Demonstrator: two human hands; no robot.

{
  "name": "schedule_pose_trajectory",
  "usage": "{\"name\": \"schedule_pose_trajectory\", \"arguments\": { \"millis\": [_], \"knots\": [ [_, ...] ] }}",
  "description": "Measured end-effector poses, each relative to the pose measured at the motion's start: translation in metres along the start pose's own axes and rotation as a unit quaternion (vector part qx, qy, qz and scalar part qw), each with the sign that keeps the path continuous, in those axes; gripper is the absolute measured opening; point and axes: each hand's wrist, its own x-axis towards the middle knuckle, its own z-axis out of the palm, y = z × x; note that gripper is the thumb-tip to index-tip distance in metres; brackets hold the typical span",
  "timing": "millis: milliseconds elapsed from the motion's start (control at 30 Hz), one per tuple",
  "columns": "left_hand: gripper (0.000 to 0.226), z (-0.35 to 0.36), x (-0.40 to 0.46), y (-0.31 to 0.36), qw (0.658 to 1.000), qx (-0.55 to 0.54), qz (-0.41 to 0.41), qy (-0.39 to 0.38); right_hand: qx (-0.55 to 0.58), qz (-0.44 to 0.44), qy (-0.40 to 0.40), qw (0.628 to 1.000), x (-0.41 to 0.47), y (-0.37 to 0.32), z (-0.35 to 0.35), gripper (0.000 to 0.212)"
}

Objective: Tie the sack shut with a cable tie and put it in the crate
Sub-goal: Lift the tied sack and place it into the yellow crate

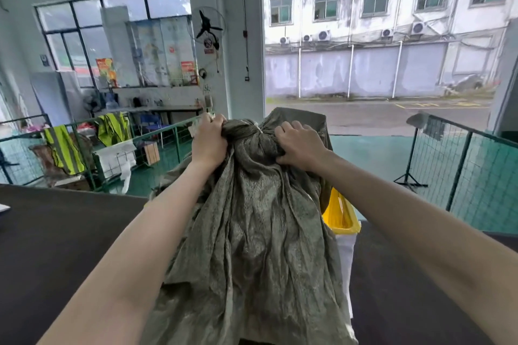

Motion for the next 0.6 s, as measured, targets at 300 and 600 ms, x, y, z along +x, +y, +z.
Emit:
{"name": "schedule_pose_trajectory", "arguments": {
  "millis": [300,600],
  "knots": [
    [0.039,0.072,-0.006,-0.017,0.981,0.084,-0.028,-0.174,0.024,0.052,-0.112,0.992,-0.017,0.0,0.069,0.06],
    [0.059,0.104,-0.056,-0.052,0.886,-0.022,-0.191,-0.423,0.098,0.059,-0.175,0.978,-0.036,-0.031,0.12,0.034]
  ]
}}
